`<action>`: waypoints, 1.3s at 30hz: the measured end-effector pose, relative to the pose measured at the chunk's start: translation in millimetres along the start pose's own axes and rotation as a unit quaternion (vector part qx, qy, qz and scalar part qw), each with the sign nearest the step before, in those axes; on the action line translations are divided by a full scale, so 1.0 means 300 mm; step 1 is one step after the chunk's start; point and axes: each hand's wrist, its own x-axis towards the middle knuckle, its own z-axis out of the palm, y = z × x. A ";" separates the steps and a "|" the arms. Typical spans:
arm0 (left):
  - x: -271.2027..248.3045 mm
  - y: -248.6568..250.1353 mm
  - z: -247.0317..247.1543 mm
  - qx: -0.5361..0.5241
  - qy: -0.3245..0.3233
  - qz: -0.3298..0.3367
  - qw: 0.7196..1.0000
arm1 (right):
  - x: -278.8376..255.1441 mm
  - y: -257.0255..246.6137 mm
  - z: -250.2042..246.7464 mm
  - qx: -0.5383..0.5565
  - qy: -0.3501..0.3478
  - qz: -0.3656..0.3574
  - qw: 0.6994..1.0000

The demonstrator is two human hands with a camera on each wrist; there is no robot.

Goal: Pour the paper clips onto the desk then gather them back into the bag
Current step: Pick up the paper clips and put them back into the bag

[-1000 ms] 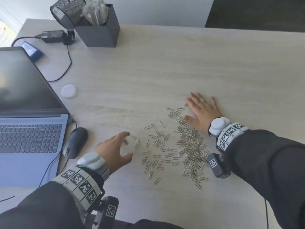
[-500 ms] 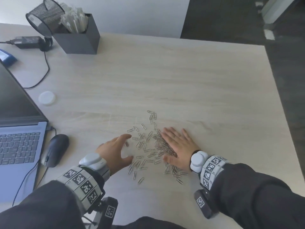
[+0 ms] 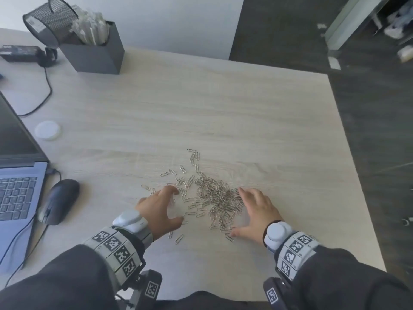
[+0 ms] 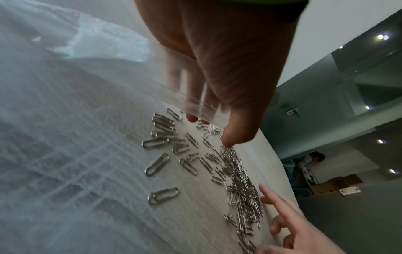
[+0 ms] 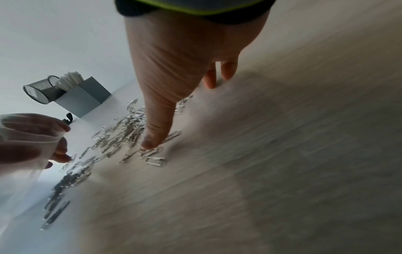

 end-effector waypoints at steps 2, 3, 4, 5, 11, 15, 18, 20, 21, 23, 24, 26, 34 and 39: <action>-0.009 0.021 0.009 -0.003 0.002 0.013 1.000 | 0.023 -0.032 0.002 0.017 0.006 0.002 1.000; -0.011 0.031 0.011 -0.005 0.002 0.018 1.000 | 0.040 -0.050 0.002 0.026 0.011 -0.001 1.000; -0.012 0.039 0.015 -0.006 0.000 0.023 1.000 | 0.057 -0.067 0.001 0.036 0.014 -0.006 0.999; -0.011 0.049 0.016 -0.007 -0.003 0.026 1.000 | 0.074 -0.082 -0.001 0.047 0.013 -0.011 0.999; -0.003 0.073 0.015 -0.027 -0.005 0.019 0.999 | 0.127 -0.134 0.000 0.104 0.032 -0.013 0.994; -0.001 0.076 0.015 -0.051 0.012 -0.002 0.999 | 0.129 -0.134 -0.004 0.118 0.035 -0.019 0.992; -0.001 0.075 0.020 -0.060 0.021 -0.001 0.998 | 0.129 -0.120 -0.007 0.127 0.038 -0.012 0.991; -0.001 0.073 0.023 -0.062 0.025 -0.004 0.998 | 0.134 -0.106 -0.009 0.146 0.037 0.003 0.989; 0.000 0.074 0.025 -0.064 0.025 -0.003 0.998 | 0.137 -0.098 -0.012 0.161 0.039 0.011 0.986; 0.003 0.075 0.030 -0.073 0.024 -0.002 0.997 | 0.139 -0.082 -0.018 0.187 0.045 0.023 0.981; 0.005 0.076 0.032 -0.078 0.025 -0.004 0.997 | 0.136 -0.074 -0.021 0.198 0.048 0.029 0.979; 0.011 0.079 0.040 -0.087 0.029 -0.006 0.996 | 0.128 -0.060 -0.028 0.224 0.053 0.047 0.972; 0.021 0.125 0.051 -0.101 0.016 0.020 0.995 | 0.097 -0.109 -0.078 0.385 0.032 0.074 0.919; 0.018 0.144 0.054 -0.099 0.017 0.036 0.994 | 0.062 -0.207 -0.138 0.402 0.024 -0.002 0.915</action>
